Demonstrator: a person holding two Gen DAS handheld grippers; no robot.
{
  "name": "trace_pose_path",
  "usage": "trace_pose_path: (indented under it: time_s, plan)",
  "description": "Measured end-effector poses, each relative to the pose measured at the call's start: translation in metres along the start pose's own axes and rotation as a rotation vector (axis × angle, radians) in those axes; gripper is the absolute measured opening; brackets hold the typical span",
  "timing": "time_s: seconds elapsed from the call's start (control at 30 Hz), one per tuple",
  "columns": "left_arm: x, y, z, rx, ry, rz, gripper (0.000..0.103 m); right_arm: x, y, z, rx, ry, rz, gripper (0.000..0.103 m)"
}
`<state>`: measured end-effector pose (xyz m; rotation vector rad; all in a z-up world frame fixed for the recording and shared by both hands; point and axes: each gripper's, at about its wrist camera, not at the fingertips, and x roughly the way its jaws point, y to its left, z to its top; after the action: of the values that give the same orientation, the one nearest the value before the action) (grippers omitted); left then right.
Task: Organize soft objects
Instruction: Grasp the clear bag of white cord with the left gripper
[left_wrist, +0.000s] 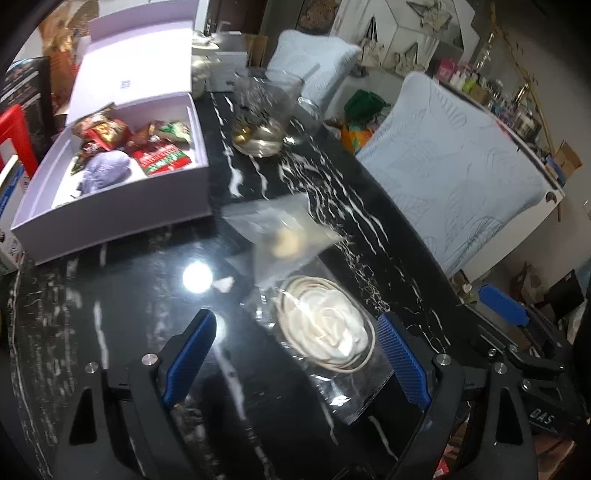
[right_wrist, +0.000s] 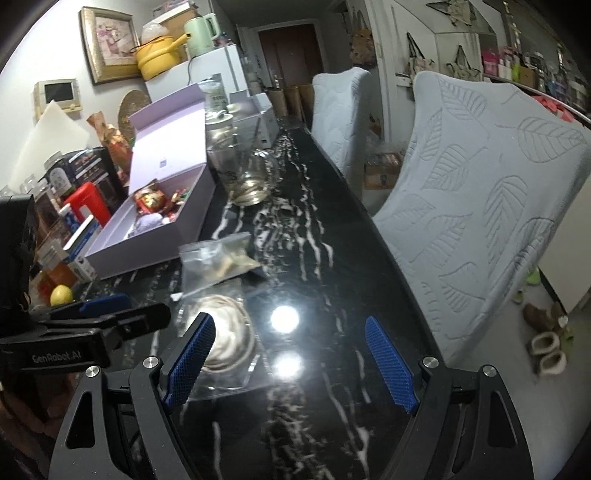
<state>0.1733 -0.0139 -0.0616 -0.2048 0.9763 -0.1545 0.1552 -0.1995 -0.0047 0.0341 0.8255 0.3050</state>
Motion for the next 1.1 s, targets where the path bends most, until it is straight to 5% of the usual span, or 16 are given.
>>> trace_pose_path:
  time_s: [0.2,0.37,0.53,0.63,0.83,0.9,1.1]
  plan:
    - [0.035,-0.018,0.001,0.004,0.092,0.106,0.090,0.003,-0.019,-0.003,0.023,0.012,-0.012,0.084]
    - [0.052,-0.020,0.003,-0.027,0.143,0.102,0.090,0.006,-0.032,-0.005,0.047,0.023,-0.020,0.084]
    - [0.058,-0.023,0.008,-0.022,0.129,0.156,0.090,0.010,-0.038,-0.005,0.063,0.030,-0.027,0.084]
    - [0.064,-0.027,0.007,0.011,0.127,0.194,0.101,0.013,-0.038,-0.004,0.067,0.037,-0.021,0.084]
    - [0.061,-0.026,-0.001,0.071,0.084,0.172,0.101,0.017,-0.031,-0.002,0.056,0.043,0.001,0.084]
    - [0.055,-0.025,-0.005,0.092,0.054,0.173,0.081,0.019,-0.028,-0.002,0.054,0.045,0.008,0.084]
    - [0.038,-0.010,-0.011,0.105,0.018,0.111,0.056,0.024,-0.020,-0.001,0.056,0.053,0.016,0.084]
